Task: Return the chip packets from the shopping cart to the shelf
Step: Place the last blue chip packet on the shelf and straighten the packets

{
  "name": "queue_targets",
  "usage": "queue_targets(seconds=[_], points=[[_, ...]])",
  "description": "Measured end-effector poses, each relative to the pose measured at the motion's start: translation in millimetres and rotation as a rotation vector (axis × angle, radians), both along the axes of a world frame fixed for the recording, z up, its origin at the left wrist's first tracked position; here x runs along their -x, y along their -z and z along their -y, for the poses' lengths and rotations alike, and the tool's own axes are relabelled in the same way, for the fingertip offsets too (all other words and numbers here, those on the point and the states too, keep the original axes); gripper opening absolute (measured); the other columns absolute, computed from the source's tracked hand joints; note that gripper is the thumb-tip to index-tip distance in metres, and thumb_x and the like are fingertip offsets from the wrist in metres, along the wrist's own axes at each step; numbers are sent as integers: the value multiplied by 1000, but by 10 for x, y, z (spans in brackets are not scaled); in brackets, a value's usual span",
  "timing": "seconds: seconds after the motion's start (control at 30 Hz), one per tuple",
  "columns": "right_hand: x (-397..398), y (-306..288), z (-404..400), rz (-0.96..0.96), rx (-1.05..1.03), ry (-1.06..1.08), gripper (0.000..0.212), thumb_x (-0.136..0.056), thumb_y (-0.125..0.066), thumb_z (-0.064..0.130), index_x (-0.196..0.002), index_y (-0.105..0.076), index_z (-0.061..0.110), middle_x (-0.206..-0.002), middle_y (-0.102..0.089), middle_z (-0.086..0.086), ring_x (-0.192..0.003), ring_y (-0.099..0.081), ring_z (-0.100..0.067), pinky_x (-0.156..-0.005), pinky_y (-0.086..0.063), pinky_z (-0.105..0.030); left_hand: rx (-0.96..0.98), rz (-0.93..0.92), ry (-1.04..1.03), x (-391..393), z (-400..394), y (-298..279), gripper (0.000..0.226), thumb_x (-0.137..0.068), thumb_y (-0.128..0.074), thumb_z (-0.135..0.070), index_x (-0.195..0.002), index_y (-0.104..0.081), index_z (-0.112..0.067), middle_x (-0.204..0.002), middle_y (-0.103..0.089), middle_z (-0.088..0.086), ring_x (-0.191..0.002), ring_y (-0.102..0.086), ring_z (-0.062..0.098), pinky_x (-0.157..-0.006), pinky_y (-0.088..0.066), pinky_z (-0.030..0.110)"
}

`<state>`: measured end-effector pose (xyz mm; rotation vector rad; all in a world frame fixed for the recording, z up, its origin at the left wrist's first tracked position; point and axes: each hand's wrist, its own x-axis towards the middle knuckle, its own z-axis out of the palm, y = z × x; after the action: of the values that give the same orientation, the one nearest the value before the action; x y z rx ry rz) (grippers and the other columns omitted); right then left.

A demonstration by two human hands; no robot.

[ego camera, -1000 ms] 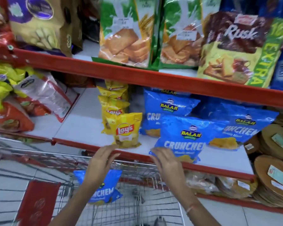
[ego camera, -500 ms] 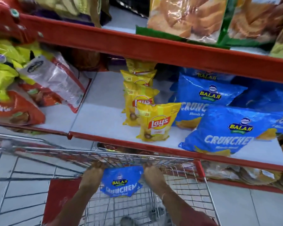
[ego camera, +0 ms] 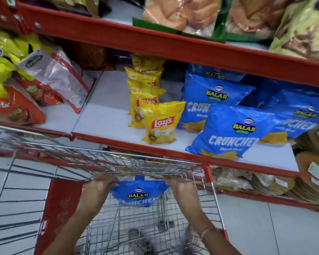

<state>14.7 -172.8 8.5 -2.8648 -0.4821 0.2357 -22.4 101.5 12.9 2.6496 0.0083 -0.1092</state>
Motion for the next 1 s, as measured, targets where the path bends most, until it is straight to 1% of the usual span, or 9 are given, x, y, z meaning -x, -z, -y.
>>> queue_targets(seconds=[0.07,0.13,0.23,0.4,0.53,0.7,0.83,0.93,1.0], points=[[8,-234,268,86,-183,52,39,-58,-75,1,-89,-71,24,-72,-75,2,-50,-66,-15,-41,-53,-22,79,87,10,-31,220,-299,2,-80,-70,-16,-81,-68,-18,-76,-66,-4,-75,-53,4,-65,-43,15],[23,-536,551,193,-305,101,38,-59,-62,3,-91,-72,21,-78,-76,-2,-56,-68,-16,-44,-53,-22,117,145,43,-72,473,-613,19,-82,-58,-33,-80,-67,-16,-75,-62,-6,-75,-47,2,-72,-34,3],[82,-965,999,327,-465,191,34,-67,-57,5,-94,-72,19,-90,-76,-3,-69,-70,-15,-55,-55,-24,164,228,86,-128,899,-1038,30,-80,-44,-44,-79,-63,-21,-78,-60,-20,-74,-49,3,-69,-34,7],[18,-1550,1830,551,-639,270,20,-78,-60,0,-90,-72,9,-94,-74,-4,-87,-60,1,-79,-40,3,300,365,131,-325,1696,-1505,35,-77,-43,-66,-83,-57,-34,-93,-52,-47,-76,-50,-8,-71,-33,-4],[-171,-1881,2491,719,-635,312,17,-78,-66,1,-91,-72,10,-92,-71,3,-91,-59,-1,-82,-39,0,371,468,175,-602,2399,-1800,47,-80,-47,-62,-85,-64,-19,-86,-64,-19,-80,-57,1,-70,-41,8],[-433,-2171,3253,856,-627,378,16,-81,-62,-1,-89,-73,9,-92,-69,4,-90,-59,3,-79,-41,-6,355,517,206,-988,3273,-2107,14,-80,-66,-19,-86,-67,-7,-86,-71,-1,-86,-55,4,-70,-29,-9],[-662,-2146,3734,883,-635,511,18,-82,-63,-2,-91,-73,11,-93,-73,-1,-83,-56,20,-77,-41,-5,320,498,316,-1306,3821,-2143,10,-84,-65,-10,-93,-65,-5,-93,-72,9,-85,-62,15,-72,-37,9],[-822,-1995,3961,846,-562,569,17,-83,-63,0,-89,-73,11,-93,-75,-8,-80,-68,-12,-75,-37,-1,177,468,385,-1554,4125,-2049,12,-87,-61,-10,-96,-63,-2,-98,-70,13,-93,-63,26,-86,-46,30],[-894,-1876,4028,828,-472,592,14,-82,-65,-1,-87,-73,8,-88,-76,-12,-75,-70,-27,-68,-34,1,31,426,459,-1699,4245,-1905,10,-87,-59,-4,-96,-62,1,-96,-68,18,-94,-62,30,-106,-39,41]])
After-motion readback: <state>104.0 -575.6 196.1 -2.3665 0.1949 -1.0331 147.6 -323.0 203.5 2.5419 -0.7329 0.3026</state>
